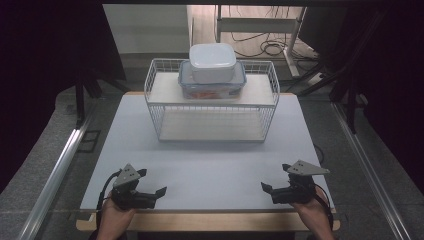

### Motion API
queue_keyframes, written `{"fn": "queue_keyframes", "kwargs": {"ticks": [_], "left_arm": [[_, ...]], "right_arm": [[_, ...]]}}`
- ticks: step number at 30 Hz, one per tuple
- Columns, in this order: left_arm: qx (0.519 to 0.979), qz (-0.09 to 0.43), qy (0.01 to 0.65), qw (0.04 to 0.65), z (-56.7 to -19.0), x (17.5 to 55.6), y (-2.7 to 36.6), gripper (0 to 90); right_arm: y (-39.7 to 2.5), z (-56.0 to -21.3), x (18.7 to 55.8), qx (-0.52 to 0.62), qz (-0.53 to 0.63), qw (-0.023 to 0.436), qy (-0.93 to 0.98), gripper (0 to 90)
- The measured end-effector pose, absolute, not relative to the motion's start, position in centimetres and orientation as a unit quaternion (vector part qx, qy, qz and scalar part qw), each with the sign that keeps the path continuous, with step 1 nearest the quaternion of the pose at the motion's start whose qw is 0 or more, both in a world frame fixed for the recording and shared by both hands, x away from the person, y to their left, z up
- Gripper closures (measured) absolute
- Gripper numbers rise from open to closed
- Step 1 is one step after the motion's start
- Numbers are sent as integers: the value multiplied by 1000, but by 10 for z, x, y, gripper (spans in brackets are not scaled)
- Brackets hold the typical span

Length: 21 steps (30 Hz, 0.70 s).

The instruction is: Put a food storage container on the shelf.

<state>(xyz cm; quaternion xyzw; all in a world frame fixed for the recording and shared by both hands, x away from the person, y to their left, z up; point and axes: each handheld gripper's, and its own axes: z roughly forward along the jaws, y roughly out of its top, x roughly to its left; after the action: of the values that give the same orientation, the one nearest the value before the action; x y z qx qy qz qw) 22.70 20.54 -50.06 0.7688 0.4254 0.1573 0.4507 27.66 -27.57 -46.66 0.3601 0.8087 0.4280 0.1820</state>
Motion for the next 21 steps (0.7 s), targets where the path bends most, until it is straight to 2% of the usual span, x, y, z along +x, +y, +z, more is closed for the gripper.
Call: {"fn": "queue_keyframes", "kwargs": {"ticks": [21], "left_arm": [[761,169,445,440,-509,212,224,35]], "right_arm": [[-299,-475,266,384,416,193,802,0]]}}
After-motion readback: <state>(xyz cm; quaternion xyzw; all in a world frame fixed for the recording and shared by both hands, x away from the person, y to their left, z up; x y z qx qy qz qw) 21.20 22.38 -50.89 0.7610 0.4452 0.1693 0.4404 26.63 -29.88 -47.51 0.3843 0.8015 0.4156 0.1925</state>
